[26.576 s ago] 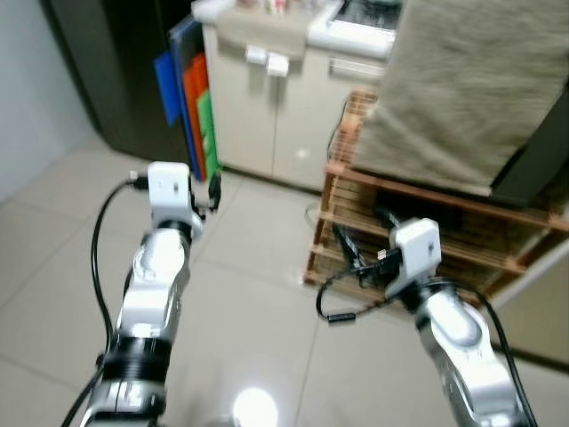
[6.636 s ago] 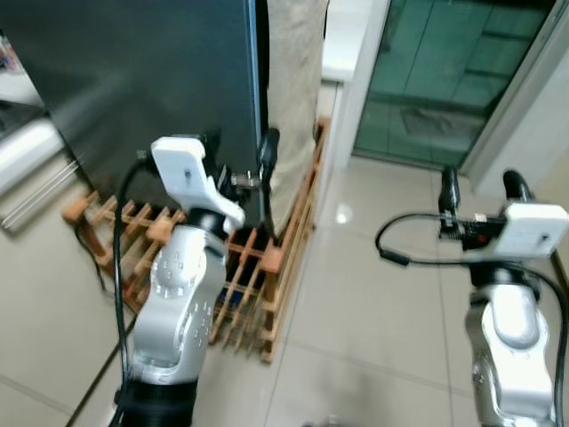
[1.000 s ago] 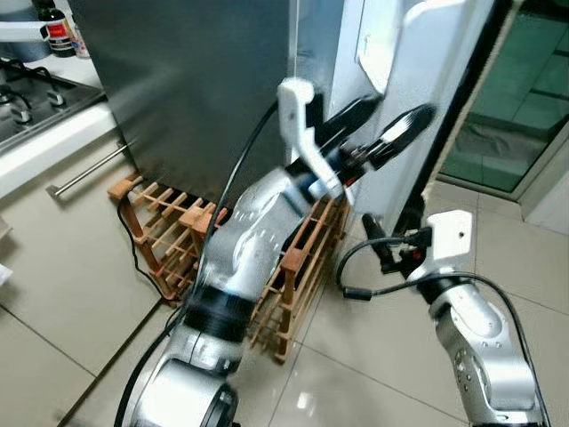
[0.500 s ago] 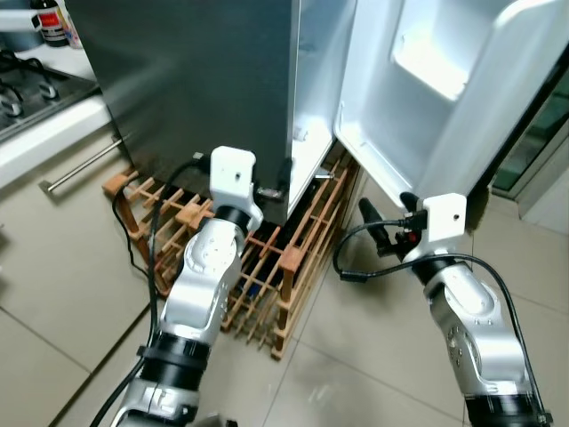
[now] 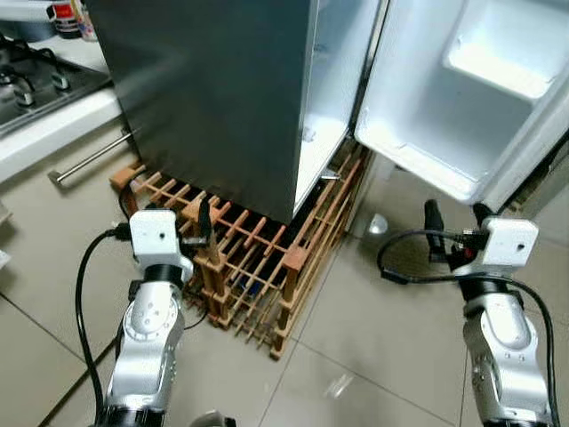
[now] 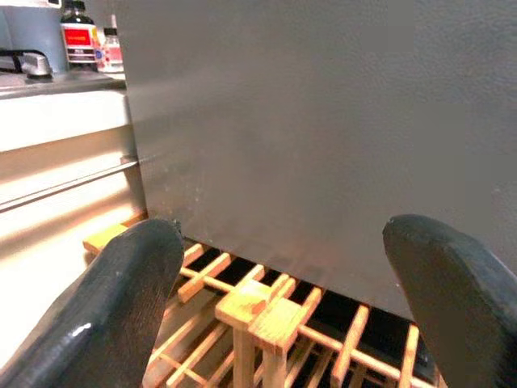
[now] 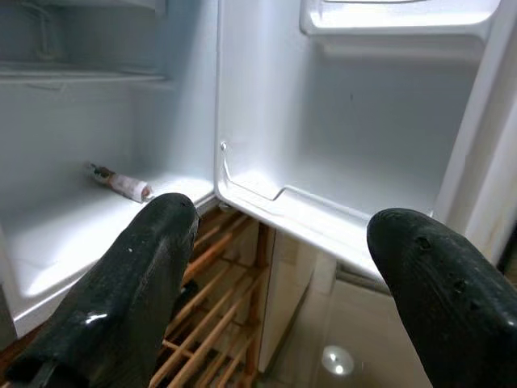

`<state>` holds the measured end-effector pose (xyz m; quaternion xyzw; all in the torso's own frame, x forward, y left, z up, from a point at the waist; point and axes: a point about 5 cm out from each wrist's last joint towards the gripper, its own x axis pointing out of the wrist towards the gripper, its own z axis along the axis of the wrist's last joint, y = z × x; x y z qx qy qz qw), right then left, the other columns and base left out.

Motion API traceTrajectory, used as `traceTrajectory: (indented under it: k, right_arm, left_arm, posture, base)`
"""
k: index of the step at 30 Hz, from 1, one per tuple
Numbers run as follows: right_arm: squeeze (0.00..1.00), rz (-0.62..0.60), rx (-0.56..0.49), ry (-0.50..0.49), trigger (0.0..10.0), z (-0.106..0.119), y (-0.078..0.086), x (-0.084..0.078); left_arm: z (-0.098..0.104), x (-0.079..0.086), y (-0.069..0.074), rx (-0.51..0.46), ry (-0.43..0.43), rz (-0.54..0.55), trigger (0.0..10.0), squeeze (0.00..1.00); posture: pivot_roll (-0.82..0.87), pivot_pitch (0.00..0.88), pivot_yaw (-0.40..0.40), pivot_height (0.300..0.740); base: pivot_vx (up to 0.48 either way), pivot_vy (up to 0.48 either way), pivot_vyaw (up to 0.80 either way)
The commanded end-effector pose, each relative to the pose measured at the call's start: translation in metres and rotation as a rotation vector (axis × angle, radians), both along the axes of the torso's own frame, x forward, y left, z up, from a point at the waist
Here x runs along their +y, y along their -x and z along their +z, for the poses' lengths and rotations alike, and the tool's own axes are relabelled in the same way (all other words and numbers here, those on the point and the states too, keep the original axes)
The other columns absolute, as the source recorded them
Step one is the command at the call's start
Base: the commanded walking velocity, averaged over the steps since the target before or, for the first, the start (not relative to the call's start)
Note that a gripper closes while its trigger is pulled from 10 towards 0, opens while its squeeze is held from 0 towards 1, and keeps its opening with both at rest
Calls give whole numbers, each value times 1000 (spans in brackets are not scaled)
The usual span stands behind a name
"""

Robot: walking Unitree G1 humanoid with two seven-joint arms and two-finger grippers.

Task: Restocking fridge

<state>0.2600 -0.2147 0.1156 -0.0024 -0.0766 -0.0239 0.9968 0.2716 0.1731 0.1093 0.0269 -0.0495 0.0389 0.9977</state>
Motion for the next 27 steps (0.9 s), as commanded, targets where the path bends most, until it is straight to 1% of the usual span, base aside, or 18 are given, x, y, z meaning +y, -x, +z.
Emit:
traceTrajectory:
  k: [1,2,3,4,5,6,7,11,12,14,15,17,19,21,27]
  right_arm:
    - [0,3,11,8,10000,-3,-4,2]
    - [0,3,11,8,10000,-3,-4,2]
    - [0,9,18,7,10000,-3,-9,2]
    - [0,18,21,4,10000,-1,-17,2]
    - [0,18,21,4,10000,-1,-17,2]
    - [0,17,17,5,10000,3,-23,0]
    - [0,14,15,5,10000,4,-25,-1]
    - [0,8,17,-10,10000,7,-31,-1]
    - [0,17,17,-7,10000,8,-32,2]
    - [0,33,21,20,10000,7,-33,6]
    - [0,33,21,20,10000,7,-33,6]
    - [0,85,28,32,10000,6,-34,16]
    - [0,125,31,21,10000,5,-34,24]
    - [0,147,41,14,10000,3,-34,28]
    - [0,167,42,-19,10000,2,-34,32]
  left_arm:
    - [5,-8,-2,-25,-20,-23,10000,0]
    - [5,-8,-2,-25,-20,-23,10000,0]
    - [9,-9,-4,-39,-13,-22,10000,0]
    - [14,-10,-9,-54,1,-25,10000,0]
    - [14,-10,-9,-54,1,-25,10000,0]
    - [16,-11,-12,-58,22,-24,10000,0]
    - [16,-11,-14,-53,31,-18,10000,0]
    - [16,-10,-19,-35,75,10,10000,0]
    - [16,-9,-21,-30,94,18,10000,0]
    - [16,-10,-24,-27,120,12,10000,0]
    - [16,-10,-24,-27,120,12,10000,0]
    - [18,-12,-26,-32,99,5,10000,0]
    - [20,-15,-29,-29,44,-13,10000,0]
    - [19,-15,-31,-17,1,-17,10000,0]
    - [16,-11,-30,-6,17,3,10000,0]
  posture:
    - [-86,0,-35,740]
    - [-86,0,-35,740]
    - [-86,0,-34,740]
    - [-89,0,-33,740]
    - [-89,0,-33,740]
    - [-91,0,-32,740]
    - [-91,0,-32,740]
    - [-97,0,-31,740]
    - [-99,0,-30,740]
    - [-99,0,-30,740]
    - [-99,0,-30,740]
    - [-99,0,-32,740]
    - [-99,0,-32,740]
    - [-99,0,-34,740]
    - [-101,0,-29,740]
  base:
    - [0,0,0]
    - [0,0,0]
    - [0,-480,0]
    - [0,-480,0]
    - [0,-480,0]
    - [0,-469,0]
    - [0,-461,0]
    - [0,-461,0]
    - [0,-454,0]
    - [0,-450,656]
    - [0,-450,656]
    - [0,0,459]
    - [0,0,453]
    - [0,0,456]
    - [0,0,450]
